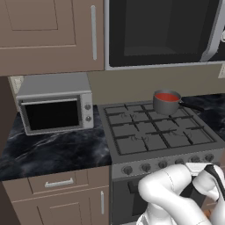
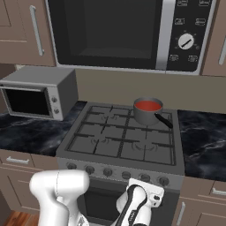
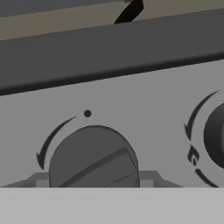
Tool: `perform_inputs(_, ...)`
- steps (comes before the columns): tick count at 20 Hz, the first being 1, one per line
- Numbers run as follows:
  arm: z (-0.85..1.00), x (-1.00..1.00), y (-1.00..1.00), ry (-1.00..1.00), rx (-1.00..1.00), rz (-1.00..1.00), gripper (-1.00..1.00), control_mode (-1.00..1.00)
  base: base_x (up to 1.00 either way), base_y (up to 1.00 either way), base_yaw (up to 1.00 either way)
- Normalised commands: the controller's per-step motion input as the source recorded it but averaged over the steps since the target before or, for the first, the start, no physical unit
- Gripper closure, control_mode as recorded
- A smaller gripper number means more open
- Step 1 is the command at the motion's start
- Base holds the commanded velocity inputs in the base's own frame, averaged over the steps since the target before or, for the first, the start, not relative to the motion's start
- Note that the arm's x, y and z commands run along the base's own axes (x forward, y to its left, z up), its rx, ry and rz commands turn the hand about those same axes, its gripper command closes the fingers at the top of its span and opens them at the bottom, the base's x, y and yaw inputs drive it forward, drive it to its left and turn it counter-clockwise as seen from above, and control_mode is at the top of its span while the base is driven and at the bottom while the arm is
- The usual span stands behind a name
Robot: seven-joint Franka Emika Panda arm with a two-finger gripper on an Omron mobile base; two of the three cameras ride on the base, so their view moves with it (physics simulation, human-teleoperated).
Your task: Wait until the marinara sauce is simmered to a deep red color and then turn off the stove.
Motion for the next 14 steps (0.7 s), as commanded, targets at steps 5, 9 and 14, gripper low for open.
perform_inputs(5,0.0,-0.09,0.0,-0.11,0.2,-0.02,1.0,-1.0,0.0,0.0,0.0)
perform_inputs(9,0.0,-0.08,-0.08,-0.11,0.22,0.0,1.0,-1.0,0.0,0.0,0.0)
perform_inputs(14,0.01,-0.07,-0.2,-0.11,0.24,0.0,1.0,-1.0,0.0,0.0,0.0)
